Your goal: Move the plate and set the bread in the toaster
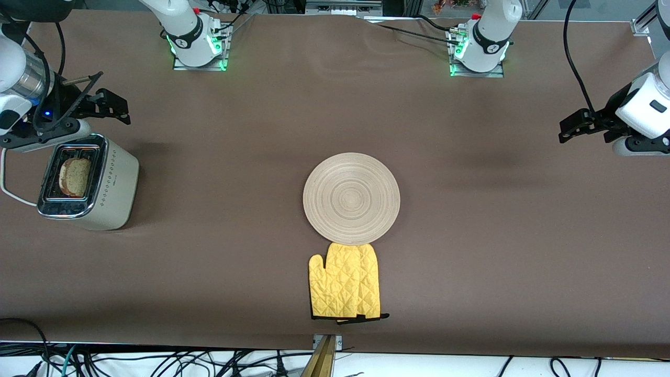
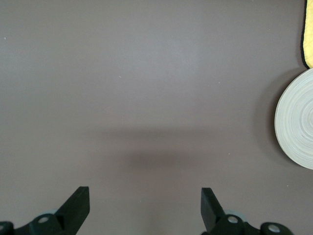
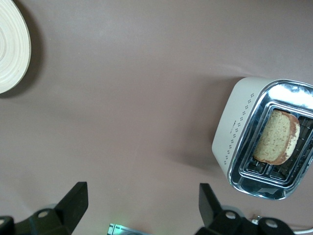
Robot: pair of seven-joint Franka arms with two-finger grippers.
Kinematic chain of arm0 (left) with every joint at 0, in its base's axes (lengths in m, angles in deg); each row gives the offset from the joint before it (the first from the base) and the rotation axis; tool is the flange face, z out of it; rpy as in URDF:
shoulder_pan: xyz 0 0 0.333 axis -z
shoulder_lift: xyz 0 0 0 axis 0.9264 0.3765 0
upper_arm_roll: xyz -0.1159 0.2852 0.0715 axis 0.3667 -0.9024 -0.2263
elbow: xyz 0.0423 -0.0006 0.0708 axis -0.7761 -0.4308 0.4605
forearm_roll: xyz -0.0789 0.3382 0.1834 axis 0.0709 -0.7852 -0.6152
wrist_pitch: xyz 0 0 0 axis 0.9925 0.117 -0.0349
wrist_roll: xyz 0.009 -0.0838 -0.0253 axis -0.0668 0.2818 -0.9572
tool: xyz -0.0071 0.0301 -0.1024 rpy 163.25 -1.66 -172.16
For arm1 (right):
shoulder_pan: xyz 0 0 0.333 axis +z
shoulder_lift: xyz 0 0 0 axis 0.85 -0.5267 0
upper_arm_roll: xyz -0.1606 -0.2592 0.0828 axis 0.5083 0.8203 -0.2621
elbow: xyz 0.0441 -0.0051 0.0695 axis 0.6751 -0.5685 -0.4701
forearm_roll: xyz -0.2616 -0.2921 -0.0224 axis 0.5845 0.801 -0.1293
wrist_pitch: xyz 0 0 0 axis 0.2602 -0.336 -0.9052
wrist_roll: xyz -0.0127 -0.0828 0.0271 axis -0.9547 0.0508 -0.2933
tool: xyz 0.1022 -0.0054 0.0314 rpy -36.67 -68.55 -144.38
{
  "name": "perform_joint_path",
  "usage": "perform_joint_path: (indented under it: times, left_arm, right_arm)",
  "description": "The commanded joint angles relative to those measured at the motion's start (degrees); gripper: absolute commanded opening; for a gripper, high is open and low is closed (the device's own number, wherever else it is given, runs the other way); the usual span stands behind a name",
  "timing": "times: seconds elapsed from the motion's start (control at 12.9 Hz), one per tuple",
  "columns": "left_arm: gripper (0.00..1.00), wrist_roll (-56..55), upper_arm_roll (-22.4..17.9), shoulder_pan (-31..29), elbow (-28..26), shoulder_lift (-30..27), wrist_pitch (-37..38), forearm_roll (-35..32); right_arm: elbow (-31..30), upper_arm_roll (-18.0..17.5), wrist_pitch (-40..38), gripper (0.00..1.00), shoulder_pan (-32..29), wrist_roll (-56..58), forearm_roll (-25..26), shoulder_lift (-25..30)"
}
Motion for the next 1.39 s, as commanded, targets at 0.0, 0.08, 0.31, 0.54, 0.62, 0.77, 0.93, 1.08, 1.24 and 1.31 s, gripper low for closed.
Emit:
perform_joint_path:
  times: [0.0, 0.08, 0.31, 0.54, 0.62, 0.77, 0.93, 1.08, 1.24, 1.31]
  left_arm:
    - [1.0, 0.1, 0.1, -0.1, 1.7, 0.7, 1.2, 1.1]
    - [1.0, 0.0, 0.1, 0.0, 1.7, 0.7, 1.1, 1.1]
    - [1.0, -0.1, 0.1, 0.0, 1.7, 0.7, 1.1, 1.1]
    - [1.0, 0.3, 0.1, -0.1, 1.7, 0.7, 1.2, 1.1]
    - [1.0, 0.1, 0.1, -0.1, 1.7, 0.7, 1.2, 1.1]
    - [1.0, 0.1, 0.1, 0.0, 1.7, 0.7, 1.1, 1.1]
    - [1.0, 0.0, 0.1, 0.0, 1.7, 0.7, 1.2, 1.1]
    - [1.0, 0.2, 0.1, 0.0, 1.7, 0.7, 1.1, 1.1]
    - [1.0, 0.2, 0.1, 0.0, 1.7, 0.7, 1.2, 1.1]
    - [1.0, 0.1, 0.1, 0.0, 1.7, 0.7, 1.1, 1.1]
  right_arm:
    - [0.1, -1.0, -0.3, 1.0, -0.8, 0.7, 1.3, 0.2]
    - [0.2, -0.9, -0.3, 1.0, -0.9, 1.2, 1.0, 0.1]
    - [0.2, -1.0, -0.4, 1.0, -0.8, 0.5, 0.5, -0.2]
    - [0.3, -1.0, -0.5, 1.0, -0.8, 1.0, 0.9, 0.1]
    - [0.3, -1.0, -0.5, 1.0, -0.8, 1.2, 1.0, 0.1]
    - [0.5, -0.8, -0.4, 1.0, -0.9, 1.0, 0.9, 0.1]
    - [1.1, -0.9, -0.5, 1.0, -0.9, 1.0, 1.1, -0.1]
    - [1.1, -0.8, -0.5, 1.0, -0.9, 1.0, 1.0, -0.1]
    - [1.1, -0.8, -0.5, 1.0, -0.9, 1.0, 1.1, -0.1]
    - [1.1, -0.8, -0.5, 1.0, -0.9, 0.8, 1.1, -0.1]
